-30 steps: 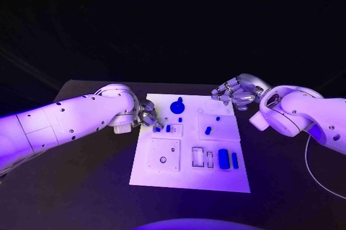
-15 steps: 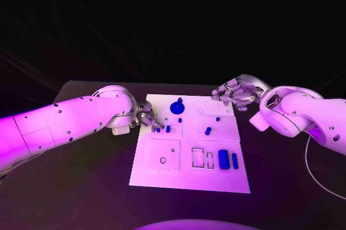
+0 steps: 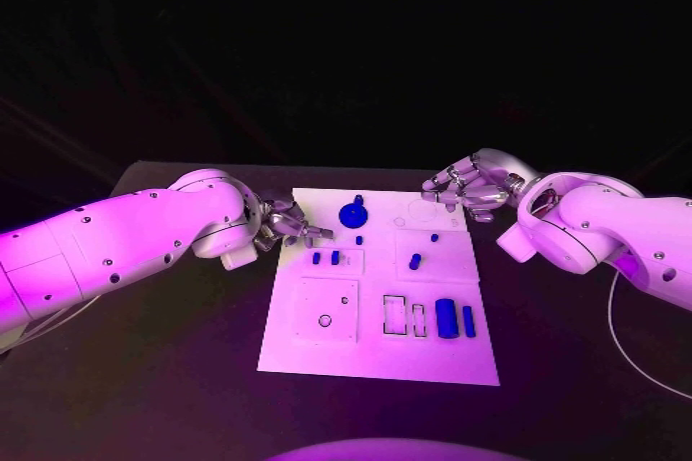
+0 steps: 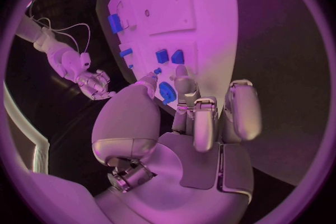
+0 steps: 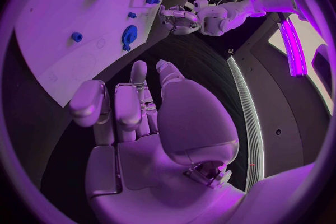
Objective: Assemble the parts on the task board
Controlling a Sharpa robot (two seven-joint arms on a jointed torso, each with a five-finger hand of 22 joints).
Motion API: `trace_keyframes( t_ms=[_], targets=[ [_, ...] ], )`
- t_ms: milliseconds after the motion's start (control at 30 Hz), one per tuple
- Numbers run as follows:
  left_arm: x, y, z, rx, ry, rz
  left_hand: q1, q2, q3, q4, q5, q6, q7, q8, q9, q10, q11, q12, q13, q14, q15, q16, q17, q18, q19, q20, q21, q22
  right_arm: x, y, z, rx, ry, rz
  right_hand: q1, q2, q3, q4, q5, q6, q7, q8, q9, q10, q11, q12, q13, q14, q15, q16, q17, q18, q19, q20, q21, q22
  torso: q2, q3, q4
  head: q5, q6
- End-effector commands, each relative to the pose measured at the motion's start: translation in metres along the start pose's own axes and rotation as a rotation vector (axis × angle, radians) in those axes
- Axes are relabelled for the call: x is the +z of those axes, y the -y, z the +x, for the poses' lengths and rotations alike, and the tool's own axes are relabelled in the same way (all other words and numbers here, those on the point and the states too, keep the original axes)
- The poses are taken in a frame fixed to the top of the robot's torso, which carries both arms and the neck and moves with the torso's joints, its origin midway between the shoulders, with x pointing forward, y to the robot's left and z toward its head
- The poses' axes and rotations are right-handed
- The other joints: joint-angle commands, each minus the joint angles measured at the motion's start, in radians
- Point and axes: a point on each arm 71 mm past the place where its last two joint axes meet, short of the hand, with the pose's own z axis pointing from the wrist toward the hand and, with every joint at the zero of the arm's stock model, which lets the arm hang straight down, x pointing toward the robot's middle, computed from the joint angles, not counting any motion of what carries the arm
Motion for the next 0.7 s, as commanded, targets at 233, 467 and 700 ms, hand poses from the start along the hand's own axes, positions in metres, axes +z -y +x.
trace_keyframes(
  t_ms=[233, 467, 700],
  targets=[
    [-0.003, 0.007, -0.011, -0.200, 0.104, 0.168, 0.053, 0.008, -0.114, -0.001, -0.004, -0.077, 0.032, 0.022, -0.006, -0.133, 0.030, -0.054, -0.091, 0.058, 0.032, -0.091, 0.139, 0.046, -0.075, 0.029, -0.175, -0.137, 0.001, 0.001, 0.003, 0.003, -0.014, -0.004, 0.004, 0.004, -0.005, 0.003, 0.002, 0.001, 0.003, 0.003, 0.000, -0.006, -0.003, -0.005, -0.001, 0.022, 0.003, -0.006, -0.001, 0.017, -0.006, 0.001, -0.006, -0.001, -0.001, 0.0003, -0.0008, 0.002, 0.001],
    [-0.001, 0.021, -0.011, -0.113, 0.186, 0.301, 0.364, 0.055, -0.020, -0.109, 0.018, -0.129, 0.052, 0.014, -0.039, -0.217, 0.045, -0.096, -0.136, -0.042, 0.044, -0.275, -0.057, 0.097, -0.217, 0.038, -0.467, -0.368, 0.001, 0.001, 0.003, 0.005, -0.015, -0.004, 0.004, 0.004, -0.005, 0.003, 0.002, 0.001, 0.003, 0.003, 0.000, -0.006, -0.003, -0.005, -0.001, 0.022, 0.003, -0.006, -0.001, 0.017, -0.006, 0.001, -0.006, -0.001, 0.000, -0.0001, -0.0010, -0.001, 0.006],
    [0.005, 0.042, 0.005, 0.051, 0.242, 0.459, 0.530, 0.005, 0.123, -0.170, -0.006, -0.167, 0.097, -0.157, -0.193, -0.325, 0.090, -0.365, -0.359, -0.324, 0.089, -0.768, -0.500, 0.114, -0.331, 0.072, -0.688, -0.520, 0.001, 0.001, 0.004, 0.006, -0.015, -0.006, 0.003, 0.004, -0.007, 0.004, 0.003, 0.001, 0.004, 0.003, 0.000, -0.007, -0.003, -0.005, -0.002, 0.022, 0.003, -0.006, -0.001, 0.017, -0.006, 0.001, -0.006, -0.001, 0.001, -0.0008, -0.0014, -0.012, 0.013]
  ],
)
